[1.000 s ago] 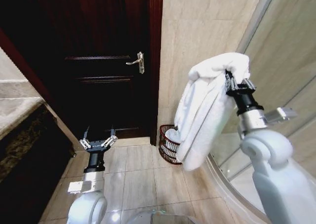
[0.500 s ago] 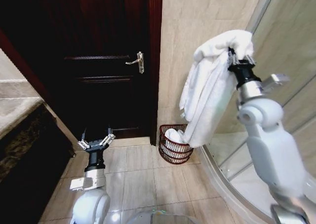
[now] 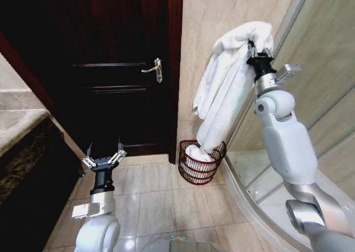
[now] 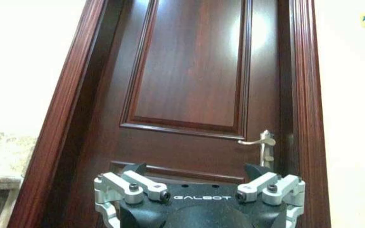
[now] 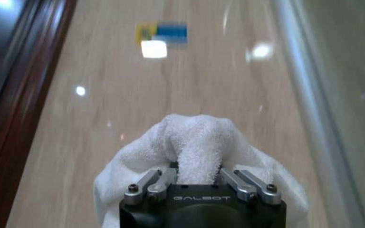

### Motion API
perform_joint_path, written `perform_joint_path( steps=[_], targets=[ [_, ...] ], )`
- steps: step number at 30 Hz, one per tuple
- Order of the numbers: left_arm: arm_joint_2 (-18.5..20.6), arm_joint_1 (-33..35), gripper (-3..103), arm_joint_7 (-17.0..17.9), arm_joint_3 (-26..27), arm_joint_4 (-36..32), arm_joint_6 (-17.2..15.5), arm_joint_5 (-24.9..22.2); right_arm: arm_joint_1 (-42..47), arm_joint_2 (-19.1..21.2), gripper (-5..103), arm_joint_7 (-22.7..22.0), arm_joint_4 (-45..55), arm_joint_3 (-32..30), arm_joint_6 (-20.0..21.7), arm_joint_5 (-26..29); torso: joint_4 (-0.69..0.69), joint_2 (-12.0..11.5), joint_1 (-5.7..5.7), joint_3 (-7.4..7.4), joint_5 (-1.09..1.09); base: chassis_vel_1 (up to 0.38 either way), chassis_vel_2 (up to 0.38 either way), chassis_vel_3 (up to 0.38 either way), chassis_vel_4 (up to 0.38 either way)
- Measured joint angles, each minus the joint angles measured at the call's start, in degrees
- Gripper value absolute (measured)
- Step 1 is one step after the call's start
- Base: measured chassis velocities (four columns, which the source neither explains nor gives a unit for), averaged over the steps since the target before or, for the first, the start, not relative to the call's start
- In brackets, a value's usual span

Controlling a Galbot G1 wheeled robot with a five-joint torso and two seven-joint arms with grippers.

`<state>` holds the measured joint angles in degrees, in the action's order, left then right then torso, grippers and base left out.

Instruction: Discard the used towel into the hamper.

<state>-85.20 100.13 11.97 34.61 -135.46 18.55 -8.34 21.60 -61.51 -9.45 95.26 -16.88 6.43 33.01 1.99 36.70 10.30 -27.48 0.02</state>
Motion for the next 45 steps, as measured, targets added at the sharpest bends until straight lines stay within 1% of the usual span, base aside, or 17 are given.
perform_joint_path(
  steps=[1,2,5,7,8,10,14,17,18,21,24,26,29,34,41,43,45],
  targets=[
    [0.0,0.0,100,0.1,0.0,0.2,0.2,0.0,1.4,-1.4,21,0.6,-2.2,0.8,-3.2,-1.2,0.01,0.0,0.01,-0.01,0.01,0.0,0.0,0.0,0.0],
    [0.1,-0.1,100,0.8,0.1,0.5,0.2,0.0,3.8,-4.1,21,2.0,-5.3,1.4,-7.2,-3.3,0.01,0.0,0.0,0.0,-0.03,0.0,0.0,0.0,0.0],
    [0.2,0.0,100,1.1,0.1,0.4,-0.1,0.0,5.1,-5.7,21,2.6,-7.1,1.5,-8.5,-4.0,0.02,0.0,0.0,0.0,-0.01,0.0,0.0,0.0,0.0],
    [0.2,0.3,100,1.2,0.5,0.1,-0.4,0.1,5.7,-7.3,21,3.4,-9.7,1.5,-10.6,-5.5,0.01,-0.2,-0.06,0.08,-0.02,0.0,0.0,0.0,0.0],
    [0.2,0.3,100,1.2,0.5,0.1,-0.4,0.1,5.7,-7.3,21,3.4,-9.7,1.5,-10.6,-5.5,0.01,-0.2,-0.06,0.08,-0.02,0.0,0.0,0.0,0.0],
    [0.1,0.5,100,1.2,0.9,0.1,-0.4,0.0,6.3,-8.4,21,3.8,-11.3,1.2,-12.0,-6.8,0.02,-0.6,-0.28,0.34,-0.03,0.0,0.0,0.0,0.0],
    [0.0,0.6,100,1.1,1.0,0.1,-0.4,0.0,7.3,-9.2,21,3.8,-11.6,1.0,-12.1,-7.1,0.02,-1.4,-0.6,0.76,-0.03,0.0,0.0,0.0,0.0],
    [0.3,0.5,100,1.1,1.0,0.0,-0.4,-0.1,8.5,-10.3,21,3.9,-12.5,0.3,-12.6,-7.7,0.01,-2.4,-1.09,1.32,-0.02,0.0,0.0,0.0,0.0],
    [0.3,0.5,100,1.1,1.0,0.0,-0.4,-0.1,8.5,-10.3,21,3.9,-12.5,0.3,-12.6,-7.7,0.01,-2.4,-1.09,1.32,-0.02,0.0,0.0,0.0,0.0],
    [0.6,0.5,100,1.0,1.4,-0.1,-0.5,-0.2,9.3,-11.6,21,4.2,-14.0,-0.4,-13.3,-7.9,0.01,-3.5,-1.57,1.9,-0.02,0.0,0.0,0.0,0.0],
    [0.5,0.6,100,1.0,1.5,0.0,-0.5,-0.2,10.1,-12.1,21,4.5,-14.6,-0.5,-13.7,-8.0,0.02,-4.2,-1.82,2.34,-0.02,0.0,0.0,0.0,0.0],
    [0.5,0.7,100,1.0,1.5,0.0,-0.5,-0.2,10.4,-12.2,21,4.6,-14.7,-0.5,-13.7,-8.0,0.02,-4.5,-1.93,2.54,-0.02,0.0,0.0,0.0,0.0],
    [0.4,0.8,100,1.0,1.4,0.3,-0.5,0.2,11.6,-12.4,21,4.8,-14.7,-0.8,-13.8,-7.8,0.02,-5.6,-2.34,3.24,-0.02,0.0,0.0,0.0,0.0],
    [0.4,0.8,100,1.2,0.9,0.9,-0.4,1.1,13.3,-12.5,21,5.1,-13.5,-1.7,-13.9,-7.6,0.02,-6.5,-2.72,3.76,-0.01,0.0,0.0,0.0,0.0],
    [0.0,1.6,100,3.1,-2.0,1.0,0.4,3.3,15.7,-12.1,21,5.8,-12.8,-3.3,-14.0,-7.4,0.01,-8.6,-3.53,5.01,-0.01,0.0,0.0,0.0,0.0],
    [0.0,1.6,100,3.2,-2.2,1.0,0.5,3.7,15.9,-12.1,21,5.7,-12.7,-3.3,-13.7,-7.6,0.01,-8.8,-3.64,5.19,-0.02,0.0,0.0,0.0,0.0],
    [0.0,1.8,100,3.3,-2.7,1.0,0.6,4.2,16.3,-12.2,21,4.8,-12.4,-3.1,-12.2,-8.1,0.01,-9.4,-3.86,5.54,-0.01,0.0,0.0,0.0,0.0]
  ],
)
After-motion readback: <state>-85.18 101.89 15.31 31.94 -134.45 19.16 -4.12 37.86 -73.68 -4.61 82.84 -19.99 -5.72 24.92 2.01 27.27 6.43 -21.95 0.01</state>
